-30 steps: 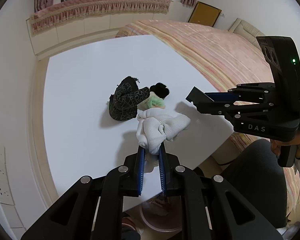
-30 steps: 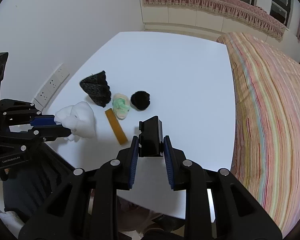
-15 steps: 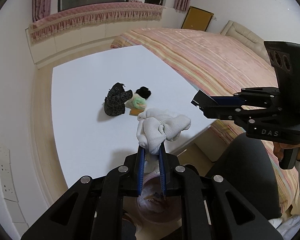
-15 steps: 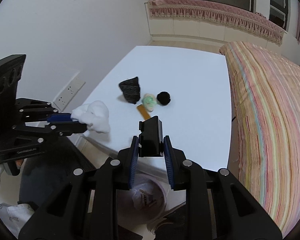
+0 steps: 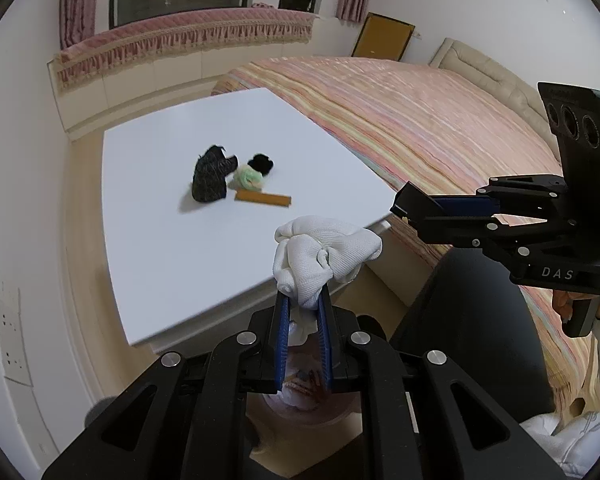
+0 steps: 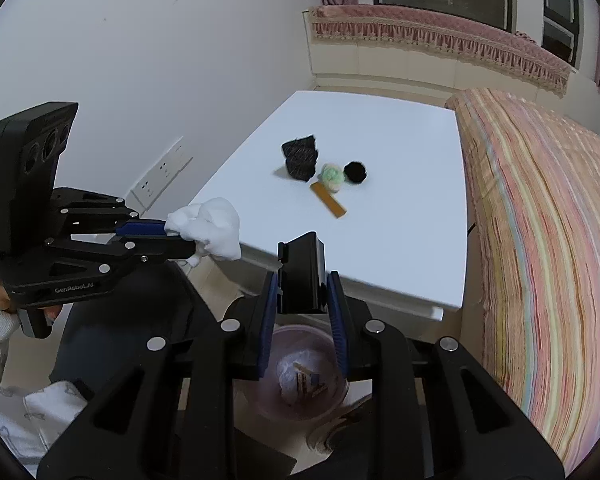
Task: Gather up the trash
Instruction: 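Carry the white sock and black stand over the pink bin, then open both tools to drop the sock and stand into the bin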
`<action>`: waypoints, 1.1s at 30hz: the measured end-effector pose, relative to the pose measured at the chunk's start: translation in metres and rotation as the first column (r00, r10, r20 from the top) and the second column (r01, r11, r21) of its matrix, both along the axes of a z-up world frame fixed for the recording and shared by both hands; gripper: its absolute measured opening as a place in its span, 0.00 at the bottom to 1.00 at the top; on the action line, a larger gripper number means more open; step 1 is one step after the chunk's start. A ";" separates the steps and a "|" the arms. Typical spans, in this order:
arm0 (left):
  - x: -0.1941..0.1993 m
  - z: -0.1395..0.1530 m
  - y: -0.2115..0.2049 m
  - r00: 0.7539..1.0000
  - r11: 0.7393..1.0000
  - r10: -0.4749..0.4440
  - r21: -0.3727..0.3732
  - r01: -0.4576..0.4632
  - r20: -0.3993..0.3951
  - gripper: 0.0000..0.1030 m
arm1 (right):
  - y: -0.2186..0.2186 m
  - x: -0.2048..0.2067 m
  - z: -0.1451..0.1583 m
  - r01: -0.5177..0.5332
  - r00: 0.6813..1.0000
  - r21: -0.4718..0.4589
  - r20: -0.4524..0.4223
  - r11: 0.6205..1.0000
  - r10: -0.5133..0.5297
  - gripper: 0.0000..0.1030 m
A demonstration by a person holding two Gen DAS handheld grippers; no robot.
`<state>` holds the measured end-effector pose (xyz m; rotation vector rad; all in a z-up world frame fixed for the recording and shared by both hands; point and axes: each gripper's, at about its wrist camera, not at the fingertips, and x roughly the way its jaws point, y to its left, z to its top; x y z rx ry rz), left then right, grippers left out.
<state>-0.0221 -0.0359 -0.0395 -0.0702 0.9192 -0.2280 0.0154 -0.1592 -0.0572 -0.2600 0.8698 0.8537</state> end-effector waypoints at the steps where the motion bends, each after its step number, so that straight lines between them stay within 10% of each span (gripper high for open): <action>1: -0.002 -0.001 -0.001 1.000 1.000 -0.003 0.000 0.003 -0.001 0.13 | 0.000 -0.002 -0.001 -0.004 1.000 -0.003 -0.001 1.000 0.004 0.24; 29: -0.043 -0.024 -0.026 0.998 0.999 -0.046 -0.013 0.045 -0.039 0.23 | -0.011 -0.047 -0.033 -0.041 0.997 -0.007 -0.071 0.999 0.040 0.25; 33: -0.042 -0.027 -0.023 0.999 1.000 -0.020 0.004 0.020 -0.047 0.57 | -0.013 -0.045 -0.035 -0.026 0.997 -0.013 -0.070 1.000 0.025 0.74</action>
